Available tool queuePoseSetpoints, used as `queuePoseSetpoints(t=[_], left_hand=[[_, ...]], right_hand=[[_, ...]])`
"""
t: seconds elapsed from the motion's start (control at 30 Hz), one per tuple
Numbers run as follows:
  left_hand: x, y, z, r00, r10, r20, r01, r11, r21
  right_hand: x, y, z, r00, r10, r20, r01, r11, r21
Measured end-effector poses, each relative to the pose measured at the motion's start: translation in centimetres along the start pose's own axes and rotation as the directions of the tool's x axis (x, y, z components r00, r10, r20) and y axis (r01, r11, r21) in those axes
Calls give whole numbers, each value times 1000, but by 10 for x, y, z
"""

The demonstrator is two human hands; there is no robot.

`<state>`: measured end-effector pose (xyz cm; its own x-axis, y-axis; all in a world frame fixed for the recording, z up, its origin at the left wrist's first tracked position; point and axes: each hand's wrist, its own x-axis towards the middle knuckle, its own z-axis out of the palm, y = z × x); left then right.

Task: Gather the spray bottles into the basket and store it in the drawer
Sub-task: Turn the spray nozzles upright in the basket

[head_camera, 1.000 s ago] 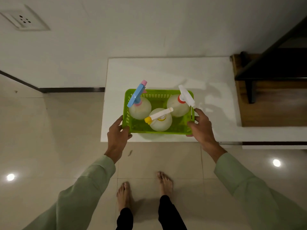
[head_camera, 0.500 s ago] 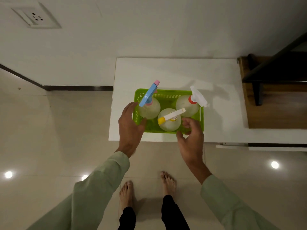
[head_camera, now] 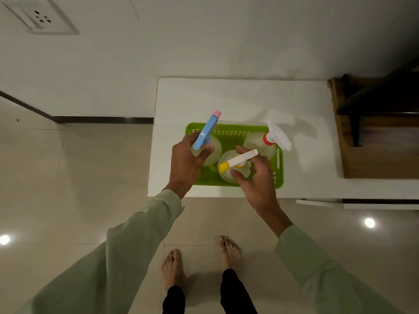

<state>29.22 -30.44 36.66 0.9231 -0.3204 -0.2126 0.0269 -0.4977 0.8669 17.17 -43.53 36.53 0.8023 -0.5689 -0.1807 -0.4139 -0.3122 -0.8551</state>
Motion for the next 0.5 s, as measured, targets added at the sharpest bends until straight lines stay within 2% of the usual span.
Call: queuePoseSetpoints(t=[0.2, 0.33, 0.5], left_hand=[[-4, 4, -1, 997, -19, -76, 20, 1000, 21], [-7, 10, -1, 990, -16, -141, 22, 999, 35], [1, 14, 3, 991, 16, -135, -7, 998, 66]], right_hand=[[3, -1, 5, 997, 55, -46, -54, 998, 19], [-3, -3, 12, 979, 75, -191, -63, 996, 66], [-6, -6, 27, 945, 111, -306, -87, 992, 91]])
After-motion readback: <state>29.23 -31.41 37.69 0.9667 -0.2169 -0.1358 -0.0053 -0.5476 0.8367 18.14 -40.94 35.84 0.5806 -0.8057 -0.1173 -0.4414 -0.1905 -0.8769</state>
